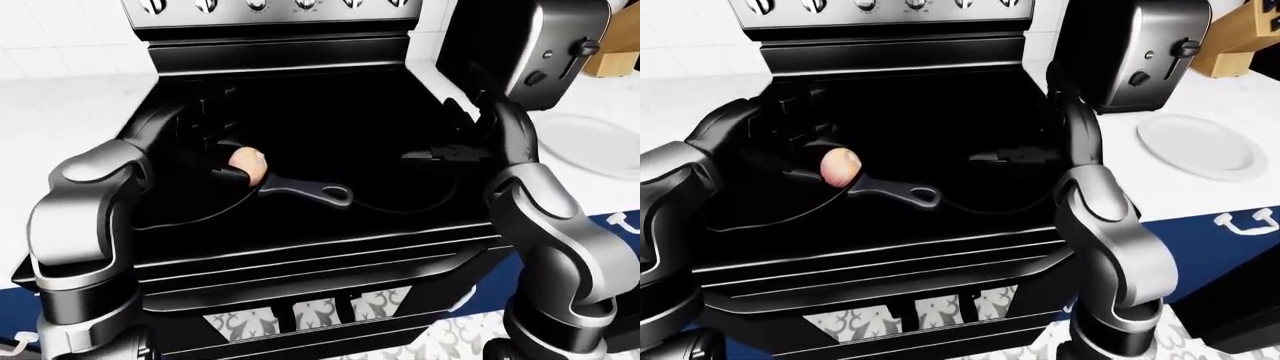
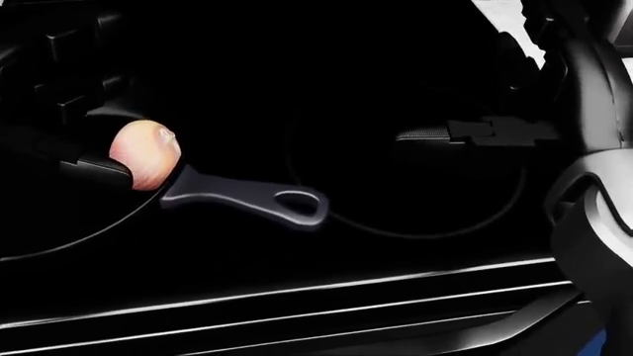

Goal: Pick the onion from the pan and place it on the plate.

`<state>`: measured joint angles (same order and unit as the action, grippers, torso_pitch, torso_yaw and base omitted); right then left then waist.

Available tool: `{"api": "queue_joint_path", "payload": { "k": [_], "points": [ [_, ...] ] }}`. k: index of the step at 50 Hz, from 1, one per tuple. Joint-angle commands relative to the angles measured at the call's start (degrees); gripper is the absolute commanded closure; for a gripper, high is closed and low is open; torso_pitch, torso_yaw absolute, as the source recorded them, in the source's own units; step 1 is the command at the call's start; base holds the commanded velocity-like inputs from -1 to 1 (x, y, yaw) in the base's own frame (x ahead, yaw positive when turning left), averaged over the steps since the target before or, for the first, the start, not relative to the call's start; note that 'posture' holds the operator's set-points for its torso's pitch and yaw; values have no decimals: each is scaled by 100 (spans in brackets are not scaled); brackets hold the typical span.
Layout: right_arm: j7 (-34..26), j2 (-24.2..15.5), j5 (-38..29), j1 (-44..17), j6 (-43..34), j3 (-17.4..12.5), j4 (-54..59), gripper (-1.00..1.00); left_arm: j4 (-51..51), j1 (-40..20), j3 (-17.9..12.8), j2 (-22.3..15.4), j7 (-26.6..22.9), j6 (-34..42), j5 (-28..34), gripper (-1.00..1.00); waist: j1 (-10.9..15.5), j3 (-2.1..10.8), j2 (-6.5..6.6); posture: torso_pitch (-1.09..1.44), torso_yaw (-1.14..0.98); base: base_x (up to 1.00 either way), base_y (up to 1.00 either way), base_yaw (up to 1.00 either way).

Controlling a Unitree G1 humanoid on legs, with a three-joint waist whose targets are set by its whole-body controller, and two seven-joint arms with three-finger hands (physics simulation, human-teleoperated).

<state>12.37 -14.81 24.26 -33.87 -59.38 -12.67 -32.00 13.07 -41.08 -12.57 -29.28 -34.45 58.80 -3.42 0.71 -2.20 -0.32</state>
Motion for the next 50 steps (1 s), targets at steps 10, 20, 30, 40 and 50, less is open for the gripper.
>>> {"api": "queue_joint_path", "payload": {
  "k": [10,20,30,40,50],
  "points": [
    [27,-41,36,-100,170,-66,-185,-100,23,-125,-47,-55,-258,-215,375,-79,3,145,8,0,0,0,0,0],
    [28,-11,26,-42,204,-45,-206,-100,-271,-275,64,-27,-469,-345,686,-75,7,151,-3,0,0,0,0,0],
    [50,1,50,-25,191,-56,-235,-100,-720,-439,158,46,-623,-650,1022,-74,9,163,-15,0,0,0,0,0],
    [62,-5,66,-38,197,-50,-222,-100,-900,-340,192,156,-723,-917,1310,-73,7,166,-20,0,0,0,0,0],
    [70,3,84,13,204,-47,-250,-100,-1064,-338,195,209,-771,-1051,1463,-72,9,173,-30,0,0,0,0,0]
  ]
}}
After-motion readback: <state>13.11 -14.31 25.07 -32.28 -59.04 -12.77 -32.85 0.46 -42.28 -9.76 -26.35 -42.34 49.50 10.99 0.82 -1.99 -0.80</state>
